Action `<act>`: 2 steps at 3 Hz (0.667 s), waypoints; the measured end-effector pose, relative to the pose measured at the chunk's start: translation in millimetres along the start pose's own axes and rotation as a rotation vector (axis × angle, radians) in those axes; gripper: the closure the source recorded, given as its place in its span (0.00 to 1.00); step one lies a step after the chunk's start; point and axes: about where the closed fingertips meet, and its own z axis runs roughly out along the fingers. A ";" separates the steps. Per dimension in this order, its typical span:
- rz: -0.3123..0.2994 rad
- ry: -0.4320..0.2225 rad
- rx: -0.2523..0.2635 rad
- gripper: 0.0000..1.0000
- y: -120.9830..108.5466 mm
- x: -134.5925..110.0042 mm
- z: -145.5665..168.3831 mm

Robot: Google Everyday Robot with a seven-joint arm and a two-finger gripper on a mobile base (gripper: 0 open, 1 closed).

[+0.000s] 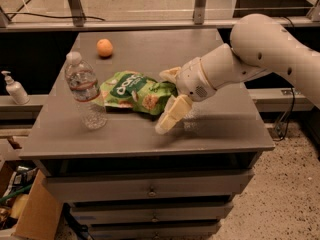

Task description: Move green rice chip bag near water bottle

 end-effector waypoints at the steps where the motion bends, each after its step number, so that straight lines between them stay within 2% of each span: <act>1: 0.080 -0.046 0.081 0.00 -21.8 19.7 -42.2; 2: 0.144 -0.099 0.169 0.00 -46.7 33.7 -87.1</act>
Offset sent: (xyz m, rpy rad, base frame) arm 0.0664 -0.1575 0.0596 0.1951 -0.0191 -0.3570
